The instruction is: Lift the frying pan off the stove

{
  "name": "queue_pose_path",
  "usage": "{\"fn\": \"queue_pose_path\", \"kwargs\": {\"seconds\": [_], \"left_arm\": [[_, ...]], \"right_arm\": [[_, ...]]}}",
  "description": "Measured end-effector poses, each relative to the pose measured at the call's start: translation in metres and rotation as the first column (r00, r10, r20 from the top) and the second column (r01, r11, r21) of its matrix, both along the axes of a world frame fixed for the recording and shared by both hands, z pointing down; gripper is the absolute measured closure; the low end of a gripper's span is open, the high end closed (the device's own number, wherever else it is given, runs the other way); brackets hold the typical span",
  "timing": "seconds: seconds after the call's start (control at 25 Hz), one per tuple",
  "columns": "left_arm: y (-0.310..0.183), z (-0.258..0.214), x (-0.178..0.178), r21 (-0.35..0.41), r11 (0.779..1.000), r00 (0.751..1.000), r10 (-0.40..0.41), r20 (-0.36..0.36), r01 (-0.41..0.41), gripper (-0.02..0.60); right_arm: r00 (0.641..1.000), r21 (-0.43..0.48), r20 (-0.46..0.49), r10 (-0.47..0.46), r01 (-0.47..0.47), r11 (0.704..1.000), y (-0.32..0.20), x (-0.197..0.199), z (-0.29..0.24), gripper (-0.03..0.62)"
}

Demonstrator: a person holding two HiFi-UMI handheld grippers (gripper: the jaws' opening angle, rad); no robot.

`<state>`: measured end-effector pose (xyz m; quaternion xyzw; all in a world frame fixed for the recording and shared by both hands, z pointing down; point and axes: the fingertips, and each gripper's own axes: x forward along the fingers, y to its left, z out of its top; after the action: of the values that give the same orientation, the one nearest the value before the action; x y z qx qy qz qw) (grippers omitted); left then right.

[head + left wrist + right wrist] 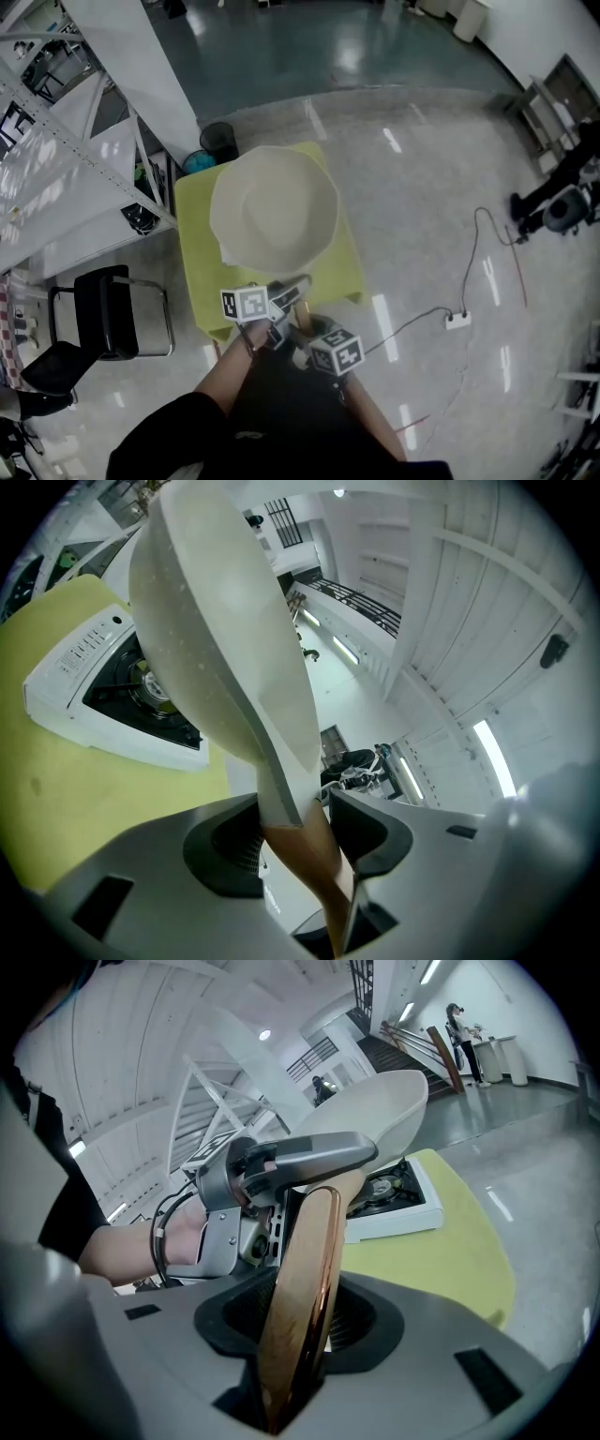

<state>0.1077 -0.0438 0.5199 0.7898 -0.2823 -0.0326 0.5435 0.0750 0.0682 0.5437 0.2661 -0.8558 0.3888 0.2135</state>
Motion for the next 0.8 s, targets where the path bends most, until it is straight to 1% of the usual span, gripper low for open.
{"fn": "queue_pose_path", "kwargs": {"seconds": [0.16,0.28,0.48,0.8], "left_arm": [[0.014,-0.008,0.007,0.001,1.0,1.0,0.01,0.012,-0.01,0.344],[0.019,-0.015,0.01,0.018,1.0,1.0,0.011,0.025,-0.011,0.344],[0.01,-0.032,0.009,0.047,0.999,1.0,-0.004,0.019,0.003,0.344],[0.006,-0.05,0.001,0.08,0.997,1.0,-0.011,0.02,0.009,0.344]], "right_arm": [[1.0,0.014,0.012,0.001,-0.001,1.0,0.013,0.005,-0.008,0.441],[1.0,0.026,0.01,-0.01,0.01,1.0,0.018,0.007,-0.016,0.439],[0.999,0.07,-0.005,-0.032,0.032,0.997,0.008,0.007,-0.033,0.439],[0.998,0.097,-0.027,-0.051,0.054,0.994,0.005,0.001,-0.049,0.437]]}}
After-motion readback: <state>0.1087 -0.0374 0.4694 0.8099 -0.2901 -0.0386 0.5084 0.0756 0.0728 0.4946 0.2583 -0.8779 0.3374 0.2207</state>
